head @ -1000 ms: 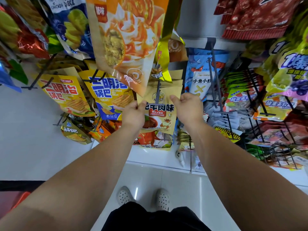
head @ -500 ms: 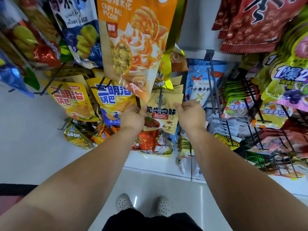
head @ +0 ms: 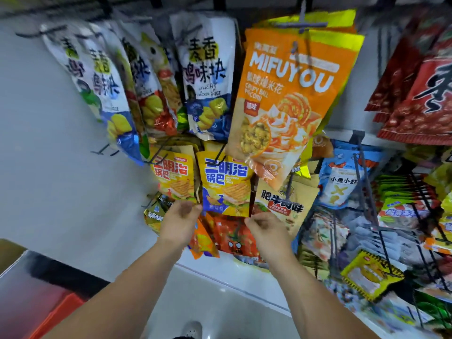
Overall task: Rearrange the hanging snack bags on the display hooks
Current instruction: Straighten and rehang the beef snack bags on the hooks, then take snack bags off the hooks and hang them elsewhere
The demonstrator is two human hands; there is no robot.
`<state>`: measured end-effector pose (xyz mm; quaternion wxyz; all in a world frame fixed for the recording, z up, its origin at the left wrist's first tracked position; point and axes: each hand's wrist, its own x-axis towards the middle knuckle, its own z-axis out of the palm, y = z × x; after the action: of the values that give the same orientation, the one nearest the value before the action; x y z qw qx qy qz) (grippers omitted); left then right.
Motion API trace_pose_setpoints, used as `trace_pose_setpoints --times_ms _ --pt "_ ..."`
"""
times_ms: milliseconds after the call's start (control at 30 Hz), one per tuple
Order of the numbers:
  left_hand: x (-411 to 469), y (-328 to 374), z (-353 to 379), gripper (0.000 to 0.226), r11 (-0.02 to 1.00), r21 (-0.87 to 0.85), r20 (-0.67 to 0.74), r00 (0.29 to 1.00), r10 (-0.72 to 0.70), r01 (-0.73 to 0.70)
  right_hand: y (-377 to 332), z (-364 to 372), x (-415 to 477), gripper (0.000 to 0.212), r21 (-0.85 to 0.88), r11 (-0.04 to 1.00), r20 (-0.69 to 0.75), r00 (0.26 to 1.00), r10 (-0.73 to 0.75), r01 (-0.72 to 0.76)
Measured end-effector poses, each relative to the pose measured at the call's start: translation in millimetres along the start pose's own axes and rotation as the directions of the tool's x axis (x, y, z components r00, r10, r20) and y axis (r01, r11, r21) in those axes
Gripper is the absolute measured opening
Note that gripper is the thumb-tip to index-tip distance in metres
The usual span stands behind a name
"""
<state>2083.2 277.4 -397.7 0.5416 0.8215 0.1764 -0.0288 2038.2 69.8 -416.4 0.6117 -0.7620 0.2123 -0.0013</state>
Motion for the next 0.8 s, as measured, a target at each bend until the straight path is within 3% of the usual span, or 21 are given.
trace_pose_setpoints --times_ms 67,200,333,467,567,633,700,800 --pt "19.8 -10.4 -19.8 0.046 0.999 -0.045 -0.029 0.999 -0.019 0.018 -12.4 17.3 8.6 0.031 -0.017 1.0 0.046 0.999 -0.012 0.013" --pt "60.1 -12.4 -54.3 0.027 0.998 -0.066 -0.086 0.996 -0.029 0.023 -34.0 45.6 28.3 0.066 0.046 0.999 0.048 0.999 -0.003 0.001" --pt "116.7 -26.2 -82.4 0.057 0.999 -0.038 -0.063 0.998 0.009 -0.011 -44.5 67.0 48.0 0.068 0.109 0.994 -0.075 0.997 0.036 -0.027" --pt "156.8 -23.3 -104.2 0.055 0.998 0.023 0.008 0.998 0.055 -0.056 -54.9 86.5 56.6 0.086 0.199 0.978 -0.172 0.98 0.099 -0.064" --pt "184.3 -25.9 -111.9 0.062 0.999 0.032 0.116 0.993 0.024 -0.028 -63.2 92.6 62.7 0.086 0.247 0.967 -0.218 0.969 0.118 -0.062" --pt "199.0 -27.1 -112.9 0.065 0.999 0.044 0.2 0.98 0.017 -0.027 -70.3 95.9 65.9 0.073 0.297 0.952 -0.213 0.967 0.142 -0.075" --pt "211.3 -25.6 -110.4 0.052 1.0 0.025 0.242 0.97 0.009 -0.016 -73.8 101.7 68.7 0.064 0.316 0.945 -0.258 0.951 0.17 -0.083" --pt "220.3 -21.5 -105.2 0.04 1.0 0.006 0.274 0.962 0.002 -0.004 -57.3 105.5 84.7 0.069 0.288 0.953 -0.354 0.915 0.192 -0.089"
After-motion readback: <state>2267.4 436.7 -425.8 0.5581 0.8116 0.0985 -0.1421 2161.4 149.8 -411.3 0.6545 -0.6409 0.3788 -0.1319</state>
